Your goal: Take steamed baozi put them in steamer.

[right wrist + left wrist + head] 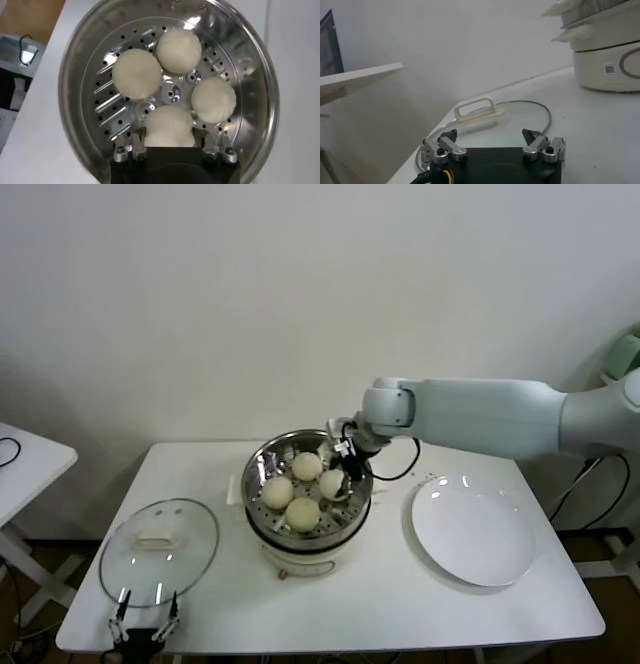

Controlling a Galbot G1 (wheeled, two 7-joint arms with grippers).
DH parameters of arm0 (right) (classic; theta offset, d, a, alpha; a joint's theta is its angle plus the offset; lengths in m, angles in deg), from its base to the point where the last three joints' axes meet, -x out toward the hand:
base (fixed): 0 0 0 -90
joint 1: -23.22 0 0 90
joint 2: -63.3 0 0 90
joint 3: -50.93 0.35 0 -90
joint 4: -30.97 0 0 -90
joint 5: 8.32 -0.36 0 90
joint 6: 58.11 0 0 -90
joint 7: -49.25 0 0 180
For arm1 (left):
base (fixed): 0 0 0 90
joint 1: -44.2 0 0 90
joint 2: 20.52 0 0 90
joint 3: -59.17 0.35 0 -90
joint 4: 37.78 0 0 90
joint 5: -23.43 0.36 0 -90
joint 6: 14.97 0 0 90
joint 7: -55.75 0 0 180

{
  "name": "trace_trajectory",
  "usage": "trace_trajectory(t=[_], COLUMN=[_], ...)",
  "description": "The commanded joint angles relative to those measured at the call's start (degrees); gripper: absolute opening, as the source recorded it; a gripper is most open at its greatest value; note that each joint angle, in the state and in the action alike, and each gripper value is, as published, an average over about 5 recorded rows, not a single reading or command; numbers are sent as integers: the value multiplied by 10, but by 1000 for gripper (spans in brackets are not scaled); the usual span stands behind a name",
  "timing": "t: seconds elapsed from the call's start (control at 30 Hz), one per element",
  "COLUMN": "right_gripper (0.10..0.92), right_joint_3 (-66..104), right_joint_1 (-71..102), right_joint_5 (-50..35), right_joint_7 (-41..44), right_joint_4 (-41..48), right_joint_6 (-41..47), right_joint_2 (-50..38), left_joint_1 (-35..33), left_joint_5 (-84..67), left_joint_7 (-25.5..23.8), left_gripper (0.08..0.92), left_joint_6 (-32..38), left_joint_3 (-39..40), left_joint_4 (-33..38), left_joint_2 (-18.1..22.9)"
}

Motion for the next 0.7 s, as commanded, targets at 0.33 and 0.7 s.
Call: trace_trajectory(t=[0.33,0.7], right_gripper=[809,823], right_joint_3=[-4,134], right_joint_1=[-71,-8], right_joint_5=[-40,-64], right_joint_7=[38,-221], right_joint_4=[-8,-122], right_joint_6=[-30,-61], right_joint_2=[-43,-294], left_joint_1=[-1,10], left_joint_5=[-2,-2], left_joint_7=[-2,-12], left_gripper=[823,823], left_joint_6=[-1,-17], left_joint_3=[-9,-20], left_joint_4=[8,30], left_joint_2=[-6,-26])
